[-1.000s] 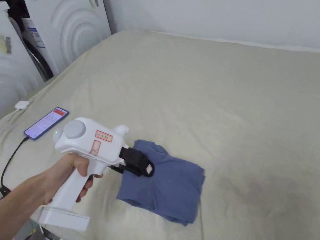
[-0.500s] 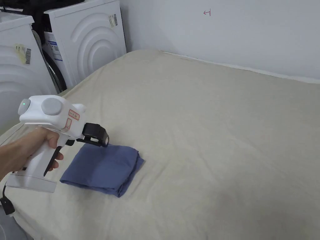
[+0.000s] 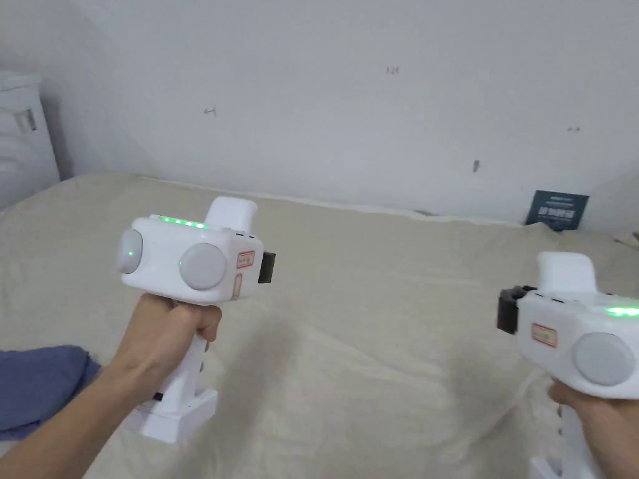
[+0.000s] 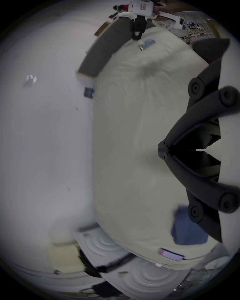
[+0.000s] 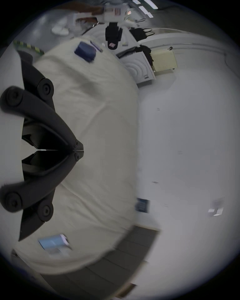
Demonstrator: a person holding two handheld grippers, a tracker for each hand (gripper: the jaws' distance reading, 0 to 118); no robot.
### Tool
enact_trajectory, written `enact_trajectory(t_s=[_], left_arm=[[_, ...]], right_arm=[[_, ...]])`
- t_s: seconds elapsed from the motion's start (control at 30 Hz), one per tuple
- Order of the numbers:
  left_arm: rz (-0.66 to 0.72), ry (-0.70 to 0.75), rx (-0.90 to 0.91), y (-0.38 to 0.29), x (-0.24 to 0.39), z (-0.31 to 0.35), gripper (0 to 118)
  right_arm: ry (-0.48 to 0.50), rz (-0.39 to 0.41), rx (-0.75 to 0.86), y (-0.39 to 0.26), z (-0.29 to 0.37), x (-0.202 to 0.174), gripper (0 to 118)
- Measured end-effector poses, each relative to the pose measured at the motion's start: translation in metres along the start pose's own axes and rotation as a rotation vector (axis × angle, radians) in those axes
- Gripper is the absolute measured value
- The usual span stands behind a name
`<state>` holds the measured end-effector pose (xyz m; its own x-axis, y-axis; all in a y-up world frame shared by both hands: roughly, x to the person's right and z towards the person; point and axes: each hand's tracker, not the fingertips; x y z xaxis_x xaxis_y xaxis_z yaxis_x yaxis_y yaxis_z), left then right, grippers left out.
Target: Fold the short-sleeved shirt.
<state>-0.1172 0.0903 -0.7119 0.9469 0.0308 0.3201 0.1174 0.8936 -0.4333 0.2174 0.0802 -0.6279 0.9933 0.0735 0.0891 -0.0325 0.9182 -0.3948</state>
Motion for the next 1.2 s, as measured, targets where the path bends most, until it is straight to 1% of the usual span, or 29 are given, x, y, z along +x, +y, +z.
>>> enact_trajectory(t_s=[0.07, 0.1, 0.17, 0.2, 0.23, 0.27, 0.3, 0.37, 0.43, 0.53, 0.57, 0.6, 0.63, 0.67, 0.7, 0.73, 0.77, 0.8, 0.83, 0.87, 0.9, 0.93, 0.97, 1.03, 1.1, 1.13, 1.2], left_arm=[[-0.029, 0.037, 0.09, 0.028, 0.04, 0.005, 0], [-0.018, 0.07, 0.136, 0.038, 0.054, 0.009, 0], [0.008, 0.049, 0.189, 0.058, 0.065, 0.014, 0], [0.009, 0.053, 0.237, 0.065, 0.068, 0.018, 0], [0.005, 0.085, 0.248, 0.073, 0.072, 0.022, 0], [0.012, 0.124, 0.255, 0.08, 0.074, 0.028, 0], [0.012, 0.114, 0.277, 0.082, 0.072, 0.038, 0], [0.029, 0.122, 0.32, 0.088, 0.072, 0.051, 0], [0.006, 0.125, 0.309, 0.09, 0.071, 0.061, 0], [-0.003, 0.125, 0.322, 0.091, 0.074, 0.072, 1], [-0.006, 0.127, 0.326, 0.093, 0.07, 0.068, 2], [-0.002, 0.122, 0.329, 0.094, 0.07, 0.068, 3], [0.006, 0.118, 0.325, 0.096, 0.071, 0.068, 9], [0.009, 0.121, 0.32, 0.099, 0.073, 0.067, 20], [0.003, 0.128, 0.309, 0.1, 0.073, 0.065, 45], [-0.014, 0.128, 0.307, 0.101, 0.074, 0.062, 94], [-0.024, 0.125, 0.306, 0.101, 0.075, 0.059, 118], [-0.043, 0.195, 0.267, 0.095, 0.076, 0.059, 118], [-0.053, 0.166, 0.301, 0.103, 0.079, 0.053, 118], [-0.069, 0.224, 0.285, 0.106, 0.082, 0.05, 118], [-0.064, 0.245, 0.279, 0.109, 0.083, 0.047, 118], [-0.054, 0.228, 0.281, 0.112, 0.083, 0.044, 118], [-0.033, 0.228, 0.27, 0.105, 0.09, 0.066, 118], [0.007, 0.244, 0.242, 0.107, 0.094, 0.074, 118], [0.016, 0.318, 0.2, 0.112, 0.093, 0.074, 118], [0.027, 0.341, 0.197, 0.114, 0.094, 0.075, 118], [0.002, 0.409, 0.189, 0.117, 0.102, 0.082, 118]], right_arm=[[-0.007, 0.013, 0.093, 0.021, 0.009, 0.001, 0], [-0.009, 0.022, 0.14, 0.03, 0.014, 0.003, 0], [-0.058, 0.039, 0.184, 0.045, 0.021, 0.004, 0], [-0.065, 0.037, 0.189, 0.049, 0.018, 0.01, 0], [-0.064, 0.034, 0.199, 0.053, 0.018, 0.013, 0], [-0.065, 0.025, 0.205, 0.058, 0.019, 0.018, 0], [-0.084, 0.002, 0.212, 0.062, 0.02, 0.022, 0], [-0.087, -0.032, 0.223, 0.072, 0.025, 0.026, 0], [-0.09, -0.035, 0.225, 0.077, 0.026, 0.032, 0], [-0.089, -0.061, 0.244, 0.083, 0.03, 0.039, 0], [-0.084, -0.069, 0.245, 0.084, 0.031, 0.04, 0], [-0.077, -0.062, 0.246, 0.086, 0.041, 0.033, 0], [-0.081, -0.052, 0.244, 0.087, 0.043, 0.031, 0], [-0.087, -0.041, 0.251, 0.088, 0.044, 0.031, 1], [-0.103, -0.027, 0.251, 0.09, 0.044, 0.031, 8], [-0.118, -0.031, 0.248, 0.093, 0.048, 0.031, 43], [-0.129, -0.044, 0.245, 0.095, 0.047, 0.033, 91], [-0.111, -0.083, 0.227, 0.097, 0.045, 0.037, 118], [-0.07, -0.16, 0.214, 0.095, 0.049, 0.041, 118], [-0.086, -0.144, 0.242, 0.105, 0.047, 0.045, 118], [-0.089, -0.141, 0.225, 0.111, 0.045, 0.048, 118], [-0.09, -0.139, 0.217, 0.116, 0.046, 0.05, 118], [-0.091, -0.137, 0.212, 0.12, 0.047, 0.052, 118], [-0.112, -0.111, 0.219, 0.104, 0.041, 0.051, 118], [-0.124, -0.09, 0.234, 0.106, 0.042, 0.055, 118], [-0.036, -0.059, 0.244, 0.106, 0.045, 0.049, 118], [-0.048, -0.06, 0.244, 0.109, 0.049, 0.051, 118]])
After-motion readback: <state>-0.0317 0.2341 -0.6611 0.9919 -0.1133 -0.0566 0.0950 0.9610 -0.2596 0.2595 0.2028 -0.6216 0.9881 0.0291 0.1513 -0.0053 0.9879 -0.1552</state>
